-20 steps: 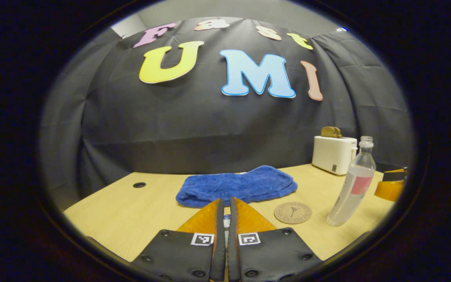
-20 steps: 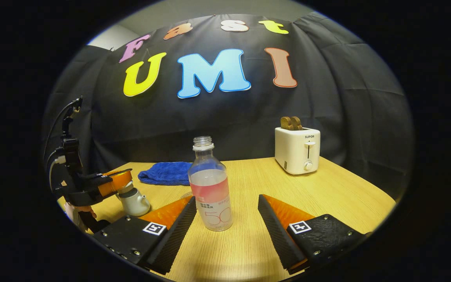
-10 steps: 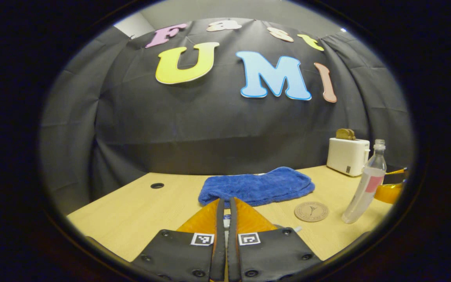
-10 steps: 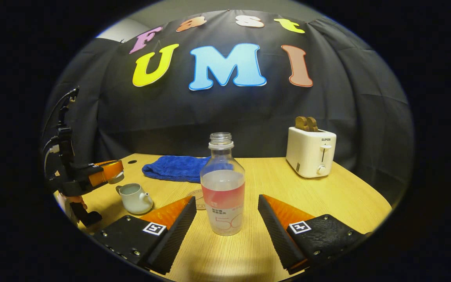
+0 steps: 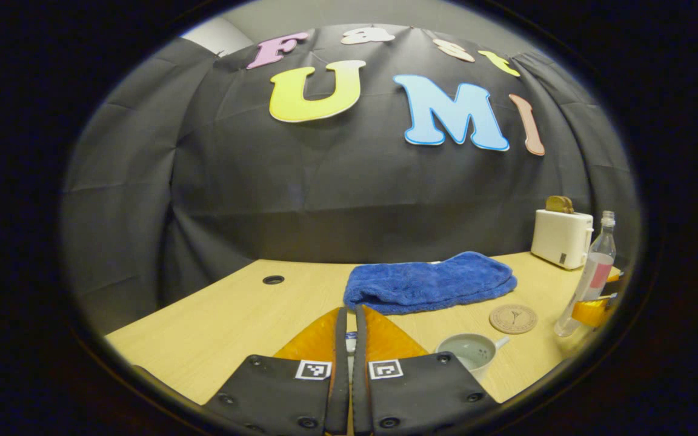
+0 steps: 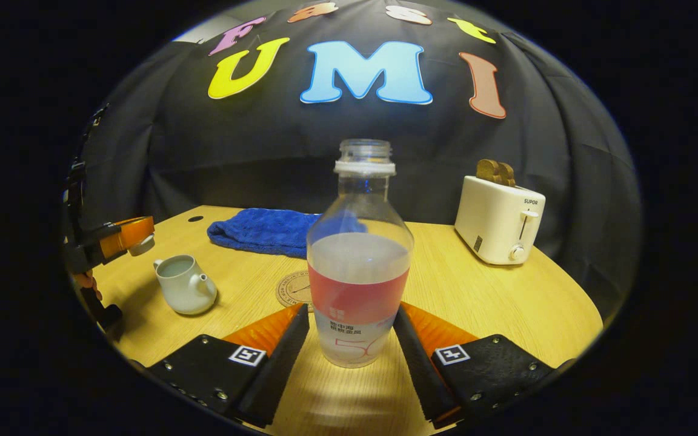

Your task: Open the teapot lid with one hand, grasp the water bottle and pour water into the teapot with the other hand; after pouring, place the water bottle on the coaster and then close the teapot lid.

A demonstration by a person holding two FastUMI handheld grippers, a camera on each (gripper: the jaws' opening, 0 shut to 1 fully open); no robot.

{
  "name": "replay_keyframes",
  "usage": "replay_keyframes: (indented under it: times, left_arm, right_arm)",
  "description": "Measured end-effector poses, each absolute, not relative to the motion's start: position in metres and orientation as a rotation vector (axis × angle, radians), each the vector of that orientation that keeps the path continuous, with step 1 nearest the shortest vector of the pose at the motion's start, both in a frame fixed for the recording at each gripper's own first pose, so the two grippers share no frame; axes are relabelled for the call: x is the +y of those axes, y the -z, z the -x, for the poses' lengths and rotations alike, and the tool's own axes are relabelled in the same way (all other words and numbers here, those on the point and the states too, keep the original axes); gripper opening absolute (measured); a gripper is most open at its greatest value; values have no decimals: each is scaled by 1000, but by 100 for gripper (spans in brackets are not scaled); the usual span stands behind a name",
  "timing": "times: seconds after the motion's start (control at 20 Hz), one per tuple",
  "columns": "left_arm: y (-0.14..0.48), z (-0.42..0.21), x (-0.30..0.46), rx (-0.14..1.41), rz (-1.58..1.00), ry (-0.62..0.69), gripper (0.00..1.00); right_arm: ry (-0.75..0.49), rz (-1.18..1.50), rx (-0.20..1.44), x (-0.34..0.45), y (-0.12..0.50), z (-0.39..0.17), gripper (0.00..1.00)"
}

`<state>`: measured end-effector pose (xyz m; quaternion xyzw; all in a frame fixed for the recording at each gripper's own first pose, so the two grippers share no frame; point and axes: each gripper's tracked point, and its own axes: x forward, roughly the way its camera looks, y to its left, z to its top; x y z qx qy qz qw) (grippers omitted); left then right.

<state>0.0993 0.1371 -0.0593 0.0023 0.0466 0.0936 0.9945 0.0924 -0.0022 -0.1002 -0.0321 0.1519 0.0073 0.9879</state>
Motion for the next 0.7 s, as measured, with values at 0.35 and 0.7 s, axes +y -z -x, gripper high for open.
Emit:
replay_keyframes:
  times: [0.35,0.7]
  left_arm:
    - [65,-100,141,106,2,-195,9]
    - [68,-100,145,113,13,-198,9]
  right_arm:
    - [-14,120,305,-1,96,-95,76]
    - [1,312,238,3,63,-105,76]
